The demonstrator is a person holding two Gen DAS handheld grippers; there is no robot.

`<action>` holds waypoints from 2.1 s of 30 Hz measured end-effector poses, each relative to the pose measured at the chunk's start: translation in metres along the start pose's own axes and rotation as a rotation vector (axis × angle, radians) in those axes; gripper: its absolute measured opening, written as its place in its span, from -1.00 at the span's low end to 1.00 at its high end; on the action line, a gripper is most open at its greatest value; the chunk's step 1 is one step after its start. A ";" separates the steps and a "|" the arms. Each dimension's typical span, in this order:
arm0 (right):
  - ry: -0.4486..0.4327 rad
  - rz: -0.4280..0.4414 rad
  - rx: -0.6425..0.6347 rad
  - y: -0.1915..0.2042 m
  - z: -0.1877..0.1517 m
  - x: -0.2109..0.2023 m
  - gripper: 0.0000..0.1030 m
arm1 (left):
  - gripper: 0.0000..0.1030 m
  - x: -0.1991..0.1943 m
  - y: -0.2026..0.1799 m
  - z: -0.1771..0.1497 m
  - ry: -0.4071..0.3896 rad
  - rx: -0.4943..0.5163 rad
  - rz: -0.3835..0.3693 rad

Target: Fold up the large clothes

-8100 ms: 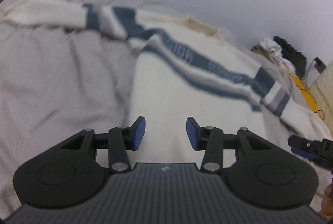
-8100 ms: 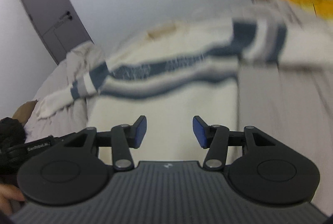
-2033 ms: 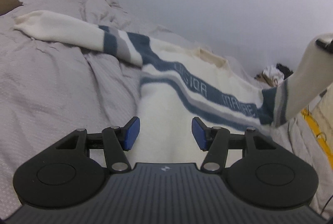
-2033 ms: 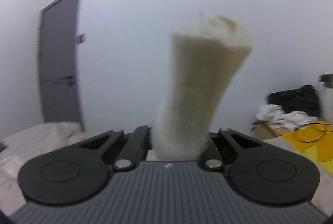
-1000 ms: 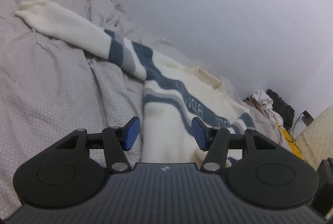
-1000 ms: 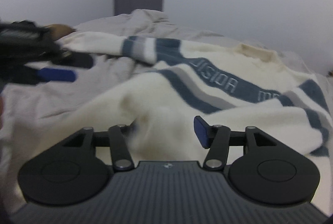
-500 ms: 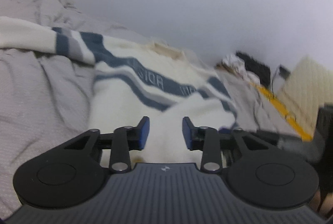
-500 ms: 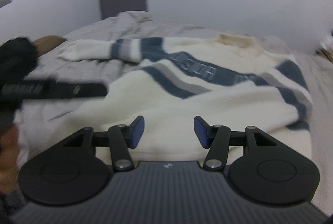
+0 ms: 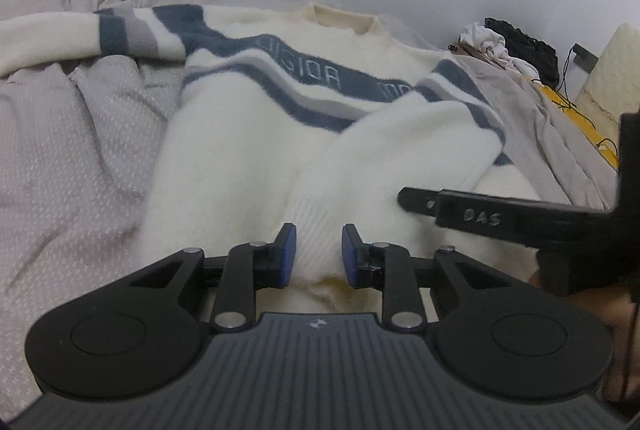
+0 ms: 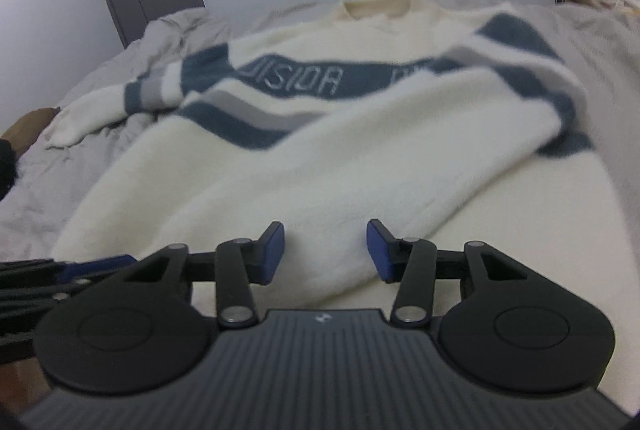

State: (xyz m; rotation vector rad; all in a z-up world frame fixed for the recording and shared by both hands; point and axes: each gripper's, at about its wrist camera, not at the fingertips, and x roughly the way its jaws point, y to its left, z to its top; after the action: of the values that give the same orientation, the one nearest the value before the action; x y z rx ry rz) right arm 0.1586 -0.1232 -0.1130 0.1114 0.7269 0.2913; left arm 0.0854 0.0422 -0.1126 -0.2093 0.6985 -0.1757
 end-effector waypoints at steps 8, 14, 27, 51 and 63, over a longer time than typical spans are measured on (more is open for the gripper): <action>0.014 0.012 0.003 -0.002 -0.002 0.006 -0.05 | -0.41 -0.023 0.009 0.005 -0.085 -0.085 0.003; 0.026 0.023 0.013 -0.001 0.000 -0.001 -0.05 | -0.09 -0.040 0.047 0.033 -0.167 -0.232 0.090; 0.020 0.066 0.047 -0.006 0.004 0.003 -0.05 | -0.05 0.004 0.227 0.112 -0.225 -0.540 0.393; -0.037 0.009 0.002 0.002 0.020 0.041 -0.04 | -0.66 0.059 0.410 0.150 -0.513 -0.992 0.465; -0.060 0.014 0.031 -0.004 0.027 0.038 -0.08 | -0.81 -0.004 0.336 0.248 -0.518 -0.588 0.556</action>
State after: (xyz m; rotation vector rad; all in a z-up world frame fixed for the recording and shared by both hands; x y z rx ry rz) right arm 0.2042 -0.1156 -0.1181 0.1539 0.6715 0.2888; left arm 0.2747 0.4002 -0.0088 -0.5870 0.2527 0.6087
